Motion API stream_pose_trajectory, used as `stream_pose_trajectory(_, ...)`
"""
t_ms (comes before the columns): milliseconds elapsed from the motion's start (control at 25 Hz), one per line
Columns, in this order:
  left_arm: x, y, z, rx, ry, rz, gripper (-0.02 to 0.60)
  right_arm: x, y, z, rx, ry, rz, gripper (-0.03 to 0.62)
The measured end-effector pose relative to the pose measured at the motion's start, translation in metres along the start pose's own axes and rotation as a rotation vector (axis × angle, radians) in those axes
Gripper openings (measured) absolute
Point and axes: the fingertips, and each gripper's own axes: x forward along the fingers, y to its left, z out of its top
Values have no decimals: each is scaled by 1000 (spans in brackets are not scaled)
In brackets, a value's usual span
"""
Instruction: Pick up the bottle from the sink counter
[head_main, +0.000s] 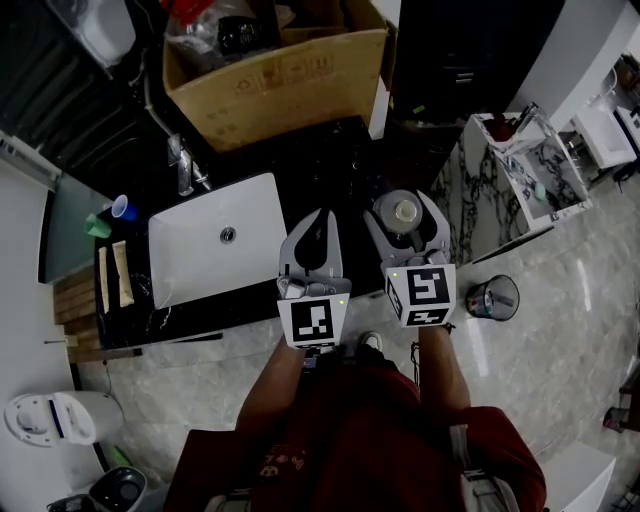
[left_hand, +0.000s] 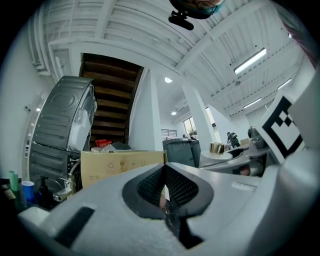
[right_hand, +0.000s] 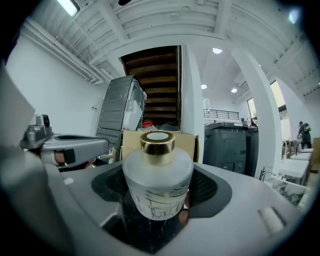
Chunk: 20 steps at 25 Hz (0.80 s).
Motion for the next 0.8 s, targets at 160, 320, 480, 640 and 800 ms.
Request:
stream_pose_trajectory(160, 1, 2, 18, -3, -36, 10, 0, -6, 2, 21, -10, -47, -2, 334)
stream_pose_trajectory(320, 3, 4, 35, -12, -74, 12, 0, -12, 4, 40, -13, -100, -3, 336)
stream_pose_trajectory(480, 4, 5, 54, -34, -105, 12, 0, -17, 4, 58, -11, -162, -7, 336)
stream_pose_trajectory(640, 4, 3, 67, -20, -135, 8, 0, -25, 6, 77, -33, -221, -12, 336)
stream_pose_trajectory(800, 6, 0, 74, 6, -146, 6, 0, -30, 6, 91, -45, -260, -14, 336)
